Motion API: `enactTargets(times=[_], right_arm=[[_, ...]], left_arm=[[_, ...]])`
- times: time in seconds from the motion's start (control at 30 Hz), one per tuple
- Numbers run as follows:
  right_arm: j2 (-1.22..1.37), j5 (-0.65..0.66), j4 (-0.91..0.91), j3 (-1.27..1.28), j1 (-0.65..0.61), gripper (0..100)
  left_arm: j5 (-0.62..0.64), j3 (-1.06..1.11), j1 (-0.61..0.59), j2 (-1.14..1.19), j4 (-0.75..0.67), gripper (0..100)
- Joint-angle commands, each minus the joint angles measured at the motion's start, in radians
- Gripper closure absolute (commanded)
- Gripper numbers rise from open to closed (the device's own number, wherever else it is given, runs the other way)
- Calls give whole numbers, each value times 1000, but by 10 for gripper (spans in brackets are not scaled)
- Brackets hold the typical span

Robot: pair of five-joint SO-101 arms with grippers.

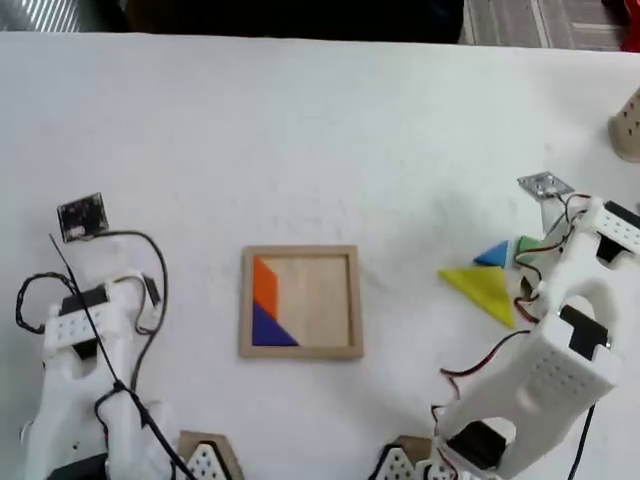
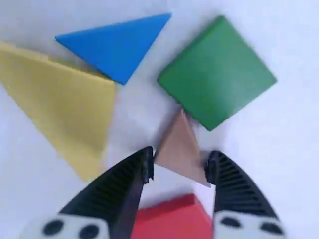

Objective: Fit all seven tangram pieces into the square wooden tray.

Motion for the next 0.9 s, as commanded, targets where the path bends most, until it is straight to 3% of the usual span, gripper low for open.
enactTargets(times=[0.0, 0.27, 0.4, 0.67, 0.87], right_arm=[[19, 6, -21, -2, -18, 936], [-10, 6, -7, -2, -19, 940], [-97, 6, 125, -6, -27, 940], [-338, -199, 335, -2, -93, 940], [-464, -307, 433, 55, -248, 940]], left_arm=[[-9, -23, -8, -30, -3, 890], [-9, -23, -8, -31, -3, 890], [-9, -23, -8, -31, -3, 890], [-9, -23, -8, -30, -3, 890], [-9, -23, -8, -28, -3, 890]])
